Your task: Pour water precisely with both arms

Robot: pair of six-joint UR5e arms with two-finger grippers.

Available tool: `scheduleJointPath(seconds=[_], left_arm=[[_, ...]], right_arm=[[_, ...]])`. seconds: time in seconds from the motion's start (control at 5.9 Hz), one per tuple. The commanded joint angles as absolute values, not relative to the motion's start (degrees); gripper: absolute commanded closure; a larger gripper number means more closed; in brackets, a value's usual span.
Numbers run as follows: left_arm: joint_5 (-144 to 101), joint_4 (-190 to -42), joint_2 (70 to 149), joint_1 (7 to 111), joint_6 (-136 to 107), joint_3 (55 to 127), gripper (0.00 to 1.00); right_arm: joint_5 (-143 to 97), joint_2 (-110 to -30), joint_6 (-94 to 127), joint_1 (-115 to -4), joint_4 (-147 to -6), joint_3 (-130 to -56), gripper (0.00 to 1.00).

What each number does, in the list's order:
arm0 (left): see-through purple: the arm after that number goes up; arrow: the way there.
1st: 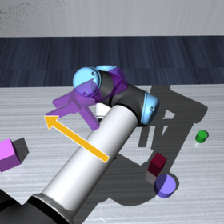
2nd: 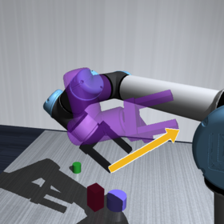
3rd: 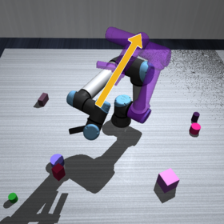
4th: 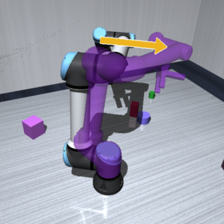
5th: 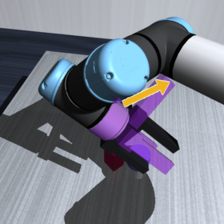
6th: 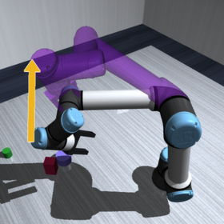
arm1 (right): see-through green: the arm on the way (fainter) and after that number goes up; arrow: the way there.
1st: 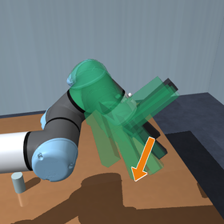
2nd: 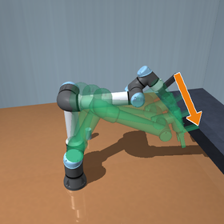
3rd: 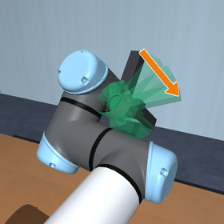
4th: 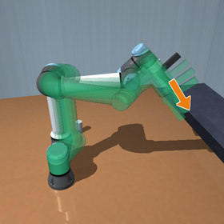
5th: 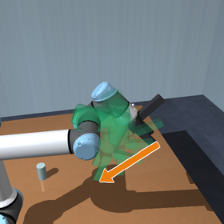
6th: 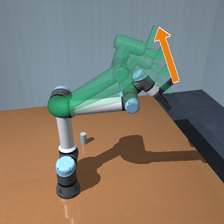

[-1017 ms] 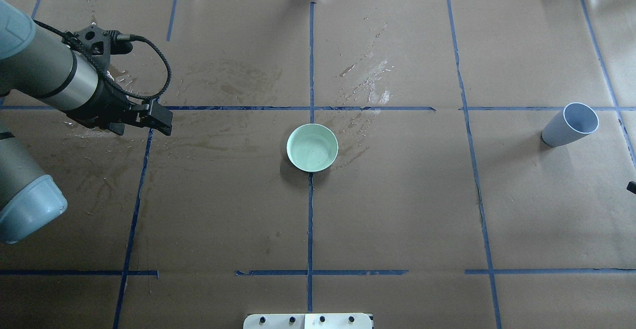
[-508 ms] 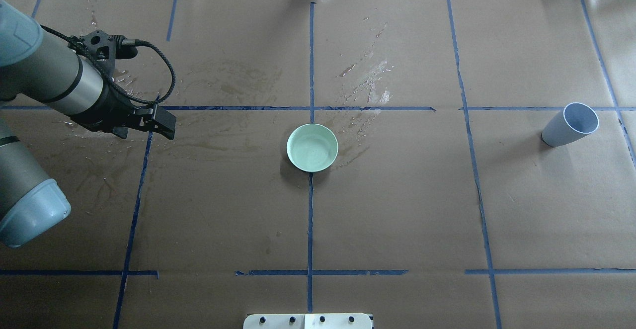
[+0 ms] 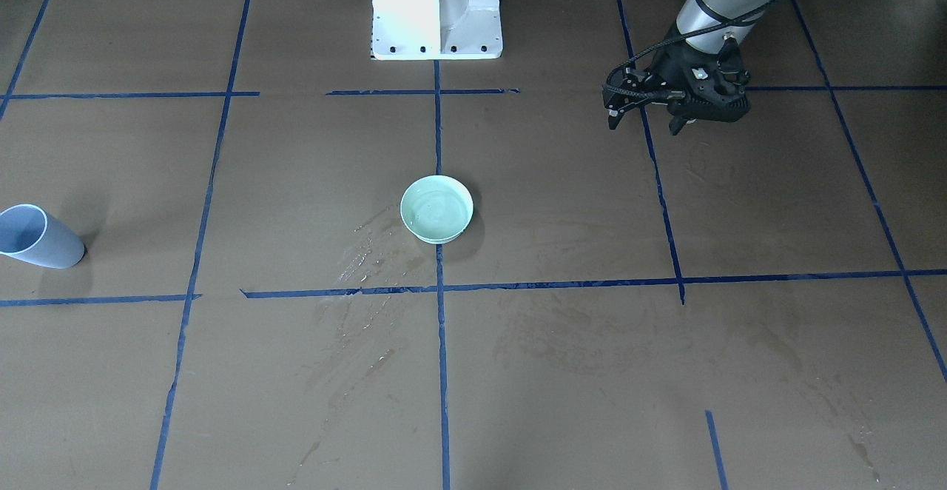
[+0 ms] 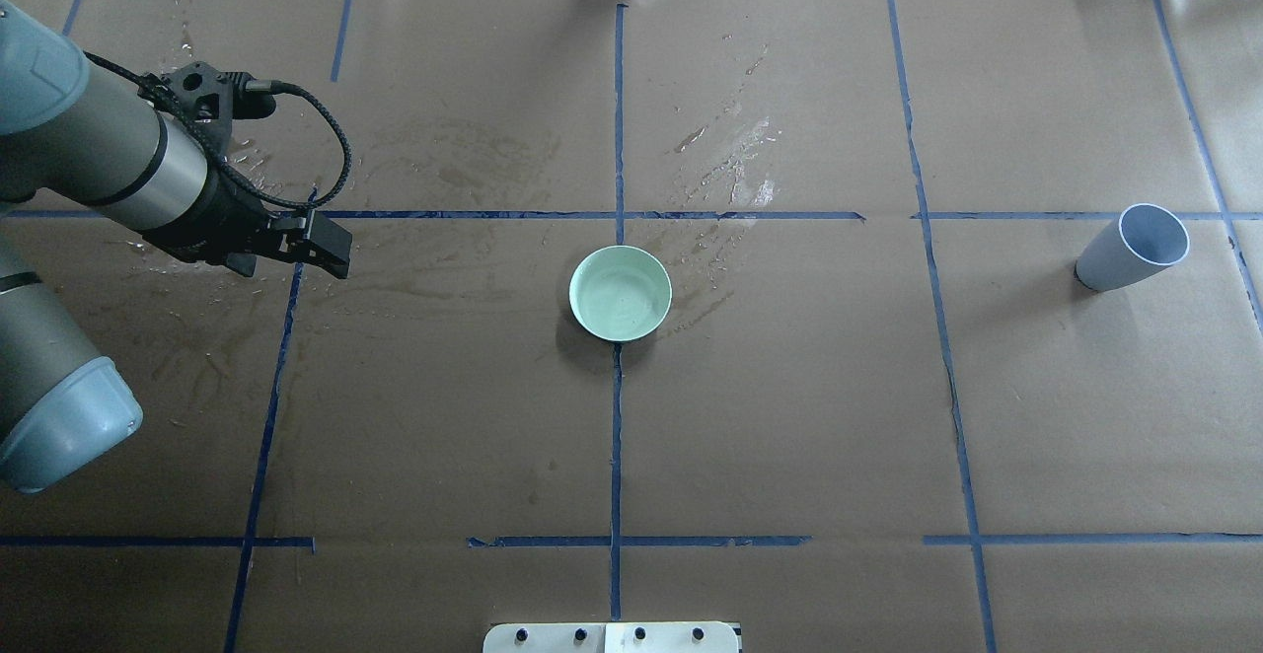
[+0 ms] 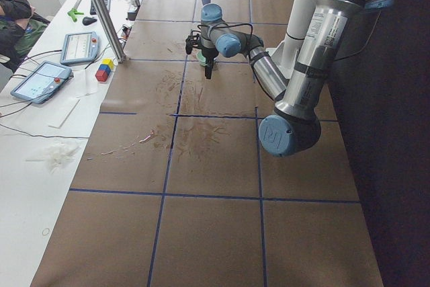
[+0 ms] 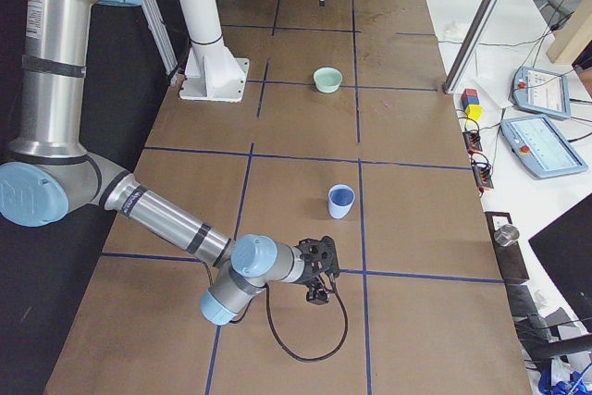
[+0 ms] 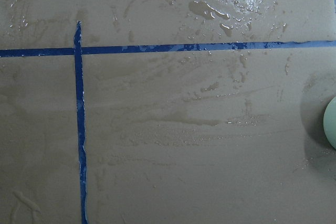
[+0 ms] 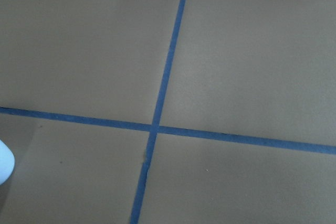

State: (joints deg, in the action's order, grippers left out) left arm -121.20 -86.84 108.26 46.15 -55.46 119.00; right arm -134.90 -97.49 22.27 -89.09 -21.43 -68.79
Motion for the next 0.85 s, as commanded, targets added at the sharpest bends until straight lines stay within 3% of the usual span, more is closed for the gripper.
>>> scheduleJointPath(seconds=[0.0, 0.17, 0.34, 0.51, 0.68], left_arm=[[-121.11, -86.84, 108.28, 46.14, -55.37, 119.0, 0.0], [-120.94, -86.84, 108.28, 46.06, -55.46, 118.92, 0.0], [-120.85, -86.84, 108.28, 44.92, -56.24, 118.92, 0.0], [-118.59, -86.84, 109.93, 42.21, -58.95, 118.39, 0.0], [-115.43, -86.84, 110.56, 38.97, -61.67, 118.04, 0.0]], right_arm=[[-135.88, -93.71, -0.02, -90.69, -50.45, -68.99, 0.0], [-139.19, -89.69, -6.09, -94.97, -67.76, -72.3, 0.0], [-140.09, -89.13, -6.24, -97.45, -83.51, -82.51, 0.0], [-138.1, -90.34, -6.07, -97.64, -91.5, -91.58, 0.0], [-137.38, -93.57, -5.98, -97.65, -90.8, -94.98, 0.0]])
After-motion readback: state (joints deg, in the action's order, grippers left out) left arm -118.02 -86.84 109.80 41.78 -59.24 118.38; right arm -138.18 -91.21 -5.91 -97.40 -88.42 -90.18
